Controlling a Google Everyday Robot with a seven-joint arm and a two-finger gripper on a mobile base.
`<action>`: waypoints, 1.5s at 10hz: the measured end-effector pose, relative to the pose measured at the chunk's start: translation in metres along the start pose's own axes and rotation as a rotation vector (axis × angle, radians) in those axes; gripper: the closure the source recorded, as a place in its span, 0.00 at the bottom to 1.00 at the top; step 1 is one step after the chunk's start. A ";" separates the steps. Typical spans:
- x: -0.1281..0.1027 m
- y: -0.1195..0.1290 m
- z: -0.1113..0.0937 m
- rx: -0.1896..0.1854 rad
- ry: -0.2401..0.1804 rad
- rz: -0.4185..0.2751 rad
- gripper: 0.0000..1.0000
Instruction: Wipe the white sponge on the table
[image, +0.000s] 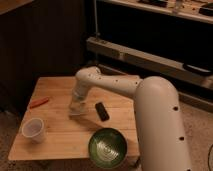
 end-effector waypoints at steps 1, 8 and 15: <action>0.000 0.000 0.000 0.001 0.000 -0.001 1.00; 0.028 -0.002 -0.021 0.009 -0.009 0.112 1.00; 0.017 0.034 -0.013 -0.053 -0.028 0.092 1.00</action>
